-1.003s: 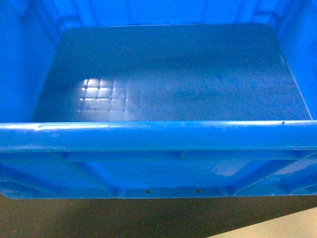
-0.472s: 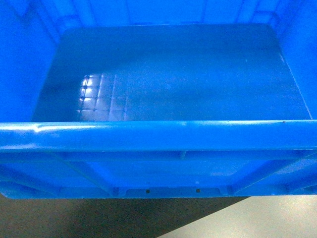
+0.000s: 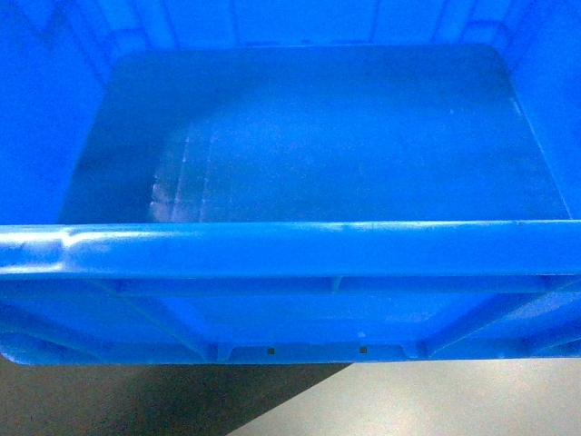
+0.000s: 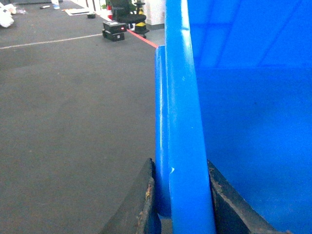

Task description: Place box next to blue box on left shelf

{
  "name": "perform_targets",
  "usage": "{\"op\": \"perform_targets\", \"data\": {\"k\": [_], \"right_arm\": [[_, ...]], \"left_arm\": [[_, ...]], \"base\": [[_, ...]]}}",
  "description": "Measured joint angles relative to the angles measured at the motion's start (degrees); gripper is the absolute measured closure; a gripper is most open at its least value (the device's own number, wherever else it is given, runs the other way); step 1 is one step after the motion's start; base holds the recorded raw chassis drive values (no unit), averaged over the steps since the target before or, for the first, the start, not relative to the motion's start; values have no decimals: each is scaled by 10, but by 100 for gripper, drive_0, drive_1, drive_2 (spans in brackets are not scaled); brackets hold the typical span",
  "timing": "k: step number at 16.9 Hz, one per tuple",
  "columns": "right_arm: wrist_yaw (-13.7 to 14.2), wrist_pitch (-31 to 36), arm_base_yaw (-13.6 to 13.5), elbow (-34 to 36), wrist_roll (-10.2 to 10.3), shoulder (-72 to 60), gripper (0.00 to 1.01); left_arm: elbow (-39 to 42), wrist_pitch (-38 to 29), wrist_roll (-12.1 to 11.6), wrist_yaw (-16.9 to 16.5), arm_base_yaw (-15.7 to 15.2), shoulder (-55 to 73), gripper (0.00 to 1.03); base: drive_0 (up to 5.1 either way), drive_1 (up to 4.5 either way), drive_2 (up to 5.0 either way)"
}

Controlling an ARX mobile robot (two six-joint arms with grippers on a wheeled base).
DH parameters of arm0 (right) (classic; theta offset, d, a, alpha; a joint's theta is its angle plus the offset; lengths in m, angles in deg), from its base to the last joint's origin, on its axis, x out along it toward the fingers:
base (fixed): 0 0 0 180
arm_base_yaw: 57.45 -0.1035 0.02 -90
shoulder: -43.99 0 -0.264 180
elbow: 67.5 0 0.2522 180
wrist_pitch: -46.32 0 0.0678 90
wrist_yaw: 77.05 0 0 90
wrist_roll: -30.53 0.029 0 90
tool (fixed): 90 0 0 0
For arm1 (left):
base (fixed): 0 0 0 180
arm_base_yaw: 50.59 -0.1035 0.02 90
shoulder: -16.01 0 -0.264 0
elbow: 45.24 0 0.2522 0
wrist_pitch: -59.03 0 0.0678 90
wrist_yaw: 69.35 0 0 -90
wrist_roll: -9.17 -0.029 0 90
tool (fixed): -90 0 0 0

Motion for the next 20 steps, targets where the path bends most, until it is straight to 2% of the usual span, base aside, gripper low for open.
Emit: {"op": "perform_targets", "data": {"k": [20], "right_arm": [[0,0,0,0,-2,0,79]], "left_arm": [[0,0,0,0,0,0,82]], "base": [[-154,-154,-154]]}}
